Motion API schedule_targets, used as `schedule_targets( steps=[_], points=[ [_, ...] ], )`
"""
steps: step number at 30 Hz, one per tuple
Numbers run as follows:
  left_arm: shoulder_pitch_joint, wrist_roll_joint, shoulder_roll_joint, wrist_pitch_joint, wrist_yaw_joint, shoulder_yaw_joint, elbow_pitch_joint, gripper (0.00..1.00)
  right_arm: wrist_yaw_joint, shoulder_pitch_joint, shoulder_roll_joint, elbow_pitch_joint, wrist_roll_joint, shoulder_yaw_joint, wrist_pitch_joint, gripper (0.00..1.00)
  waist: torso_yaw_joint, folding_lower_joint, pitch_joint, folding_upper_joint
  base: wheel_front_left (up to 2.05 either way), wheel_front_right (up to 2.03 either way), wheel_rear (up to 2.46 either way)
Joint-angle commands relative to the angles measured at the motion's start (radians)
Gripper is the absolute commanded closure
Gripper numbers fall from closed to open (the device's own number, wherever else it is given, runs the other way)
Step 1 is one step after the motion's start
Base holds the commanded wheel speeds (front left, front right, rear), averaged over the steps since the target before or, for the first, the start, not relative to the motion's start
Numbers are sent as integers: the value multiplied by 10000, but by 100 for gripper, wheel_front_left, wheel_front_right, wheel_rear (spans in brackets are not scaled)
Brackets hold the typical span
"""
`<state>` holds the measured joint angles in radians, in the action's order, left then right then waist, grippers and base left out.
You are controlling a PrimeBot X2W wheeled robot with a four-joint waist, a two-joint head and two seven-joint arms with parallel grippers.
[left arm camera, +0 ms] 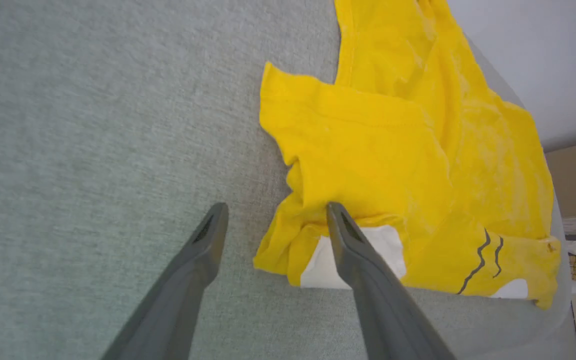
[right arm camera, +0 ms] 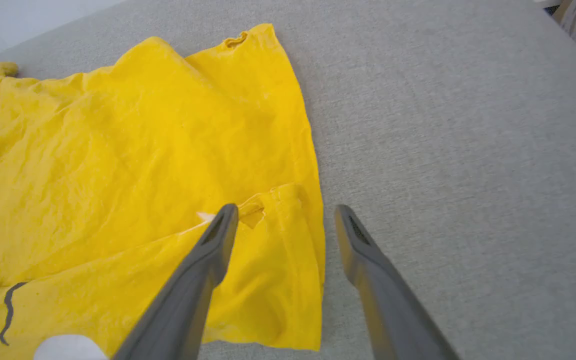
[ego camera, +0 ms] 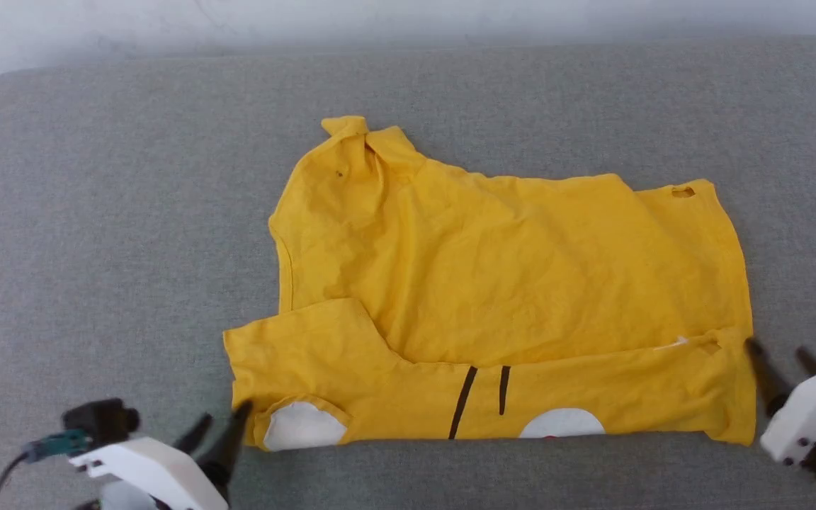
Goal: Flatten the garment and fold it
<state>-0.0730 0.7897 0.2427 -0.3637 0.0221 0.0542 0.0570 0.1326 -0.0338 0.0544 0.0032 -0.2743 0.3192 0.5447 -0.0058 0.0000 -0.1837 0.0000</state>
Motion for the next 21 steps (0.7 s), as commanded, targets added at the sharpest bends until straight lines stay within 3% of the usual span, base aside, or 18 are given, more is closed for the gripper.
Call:
schedule_targets(
  steps=[1, 6, 13, 21],
  points=[
    [-144, -174, 130, 226, -153, -194, -371, 0, -19, 44, 15, -417, -20, 151, -133, 0, 33, 0, 13, 0, 0, 0, 0],
    [-98, -1244, 99, 2156, -482, -683, -1689, 0, -19, -62, -20, -1717, 262, 307, -1400, 0, 127, 0, -28, 0, 0, 0, 0],
    [324, -2569, -476, 5513, -121, -580, -2252, 0, -19, 3, -37, -1943, 771, -329, -3954, 0, 145, 0, -120, 0, 0, 0, 0],
    [453, -3674, -818, 6165, -202, -271, -1969, 0, -19, 371, -40, -1288, 881, -721, -5592, 0, -72, 0, -273, 0, 0, 0, 0]
  ],
)
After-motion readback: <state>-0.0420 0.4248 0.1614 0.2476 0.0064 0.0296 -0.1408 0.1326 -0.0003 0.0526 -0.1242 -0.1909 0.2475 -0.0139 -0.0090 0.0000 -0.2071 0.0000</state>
